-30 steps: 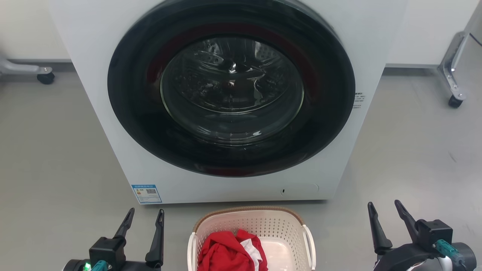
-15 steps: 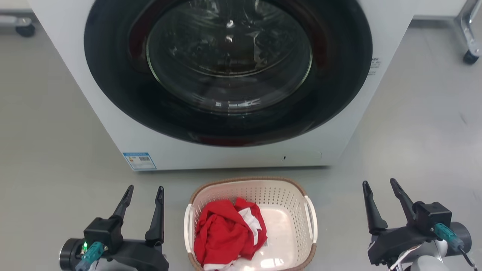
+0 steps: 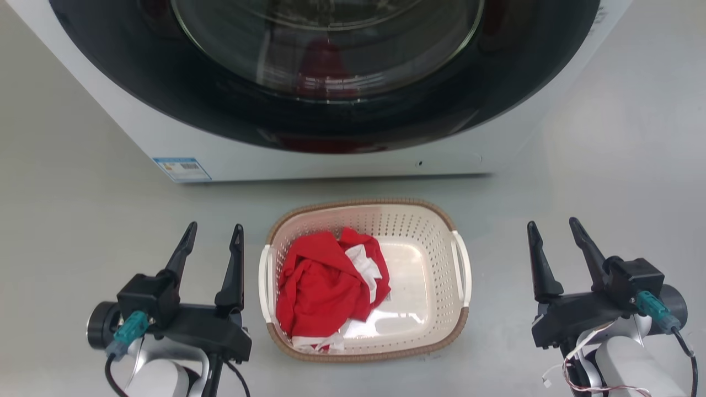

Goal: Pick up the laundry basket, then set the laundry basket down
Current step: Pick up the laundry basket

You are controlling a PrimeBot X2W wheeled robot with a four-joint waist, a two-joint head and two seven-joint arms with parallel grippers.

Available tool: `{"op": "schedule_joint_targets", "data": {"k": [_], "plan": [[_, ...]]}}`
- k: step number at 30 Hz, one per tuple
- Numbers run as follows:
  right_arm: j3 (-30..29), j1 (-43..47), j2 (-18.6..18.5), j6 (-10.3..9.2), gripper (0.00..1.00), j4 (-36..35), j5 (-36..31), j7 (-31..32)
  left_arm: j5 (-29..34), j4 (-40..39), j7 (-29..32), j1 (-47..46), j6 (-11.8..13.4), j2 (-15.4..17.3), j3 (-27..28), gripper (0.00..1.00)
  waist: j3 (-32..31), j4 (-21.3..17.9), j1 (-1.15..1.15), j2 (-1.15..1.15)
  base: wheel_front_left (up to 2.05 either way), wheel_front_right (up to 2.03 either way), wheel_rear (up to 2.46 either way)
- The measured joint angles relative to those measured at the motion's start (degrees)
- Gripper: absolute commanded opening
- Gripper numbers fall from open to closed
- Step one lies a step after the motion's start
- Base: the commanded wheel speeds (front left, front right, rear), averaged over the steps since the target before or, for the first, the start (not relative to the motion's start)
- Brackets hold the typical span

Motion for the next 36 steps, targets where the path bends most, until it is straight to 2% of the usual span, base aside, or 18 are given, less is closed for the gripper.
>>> {"op": "schedule_joint_targets", "data": {"k": [8, 18, 36], "plan": [[-0.18, -3.55, 0.31, -0.46, 1.0, -0.53, -0.73, 0.0, -0.44, 0.46, 0.16, -4.72, -0.11, -1.09, 0.2, 1.0, 7.64, 0.0, -0.01, 0.0, 0.0, 0.0, 0.0], [-0.23, -6.83, 0.63, -0.64, 1.0, 0.31, -0.98, -0.25, -0.99, 3.22, 0.24, -8.81, -1.59, -2.11, 0.16, 1.0, 15.43, 0.15, 0.0, 0.0, 0.0, 0.0, 0.0], [0.97, -11.26, 2.81, -0.62, 1.0, 4.52, -1.45, -0.4, -3.13, 11.63, 0.25, -13.64, -4.02, -3.61, 0.05, 1.0, 25.58, 0.33, -0.01, 0.0, 0.0, 0.0, 0.0]]}}
